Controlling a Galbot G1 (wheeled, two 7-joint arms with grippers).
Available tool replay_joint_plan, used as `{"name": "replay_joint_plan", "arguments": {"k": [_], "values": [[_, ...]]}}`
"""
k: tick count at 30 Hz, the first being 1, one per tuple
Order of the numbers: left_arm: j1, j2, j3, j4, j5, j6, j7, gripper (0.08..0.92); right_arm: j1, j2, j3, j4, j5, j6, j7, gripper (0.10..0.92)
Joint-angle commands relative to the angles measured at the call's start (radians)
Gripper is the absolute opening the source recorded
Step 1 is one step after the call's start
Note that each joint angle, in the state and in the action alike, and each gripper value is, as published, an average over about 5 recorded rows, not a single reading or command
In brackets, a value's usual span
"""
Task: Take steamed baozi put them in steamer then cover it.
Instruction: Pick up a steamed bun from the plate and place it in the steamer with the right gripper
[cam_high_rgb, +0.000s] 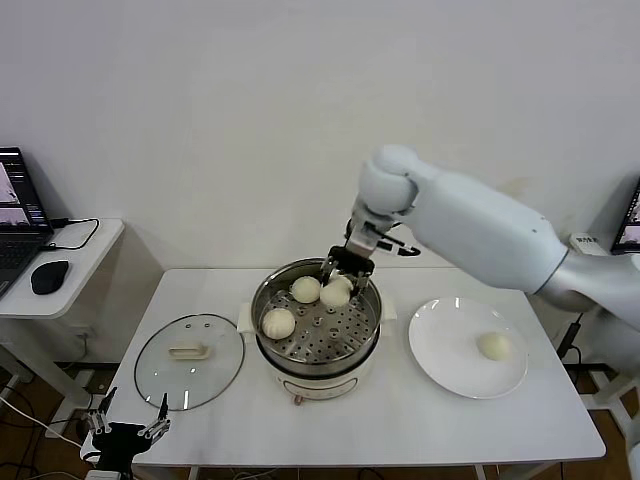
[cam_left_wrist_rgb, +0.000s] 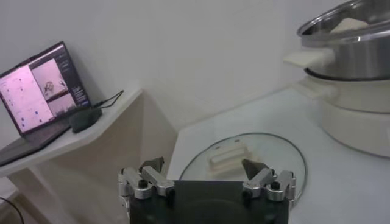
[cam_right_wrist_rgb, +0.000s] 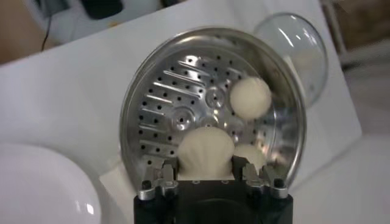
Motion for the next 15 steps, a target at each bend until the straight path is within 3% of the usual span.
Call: {"name": "replay_joint_plan", "arguments": {"k": [1, 15], "values": [[0.001, -0.002, 0.0, -0.001, 0.0, 0.0, 0.0, 0.823, -0.02, 0.061, -0.07, 0.054, -0.087, 0.108, 0.006, 0.543], [0.012, -0.003, 0.013, -0.039, -0.011, 0.007, 0.007, 0.823, -0.079, 0.087, -0.082, 0.071, -0.111, 0.092, 0.012, 0.543]]}}
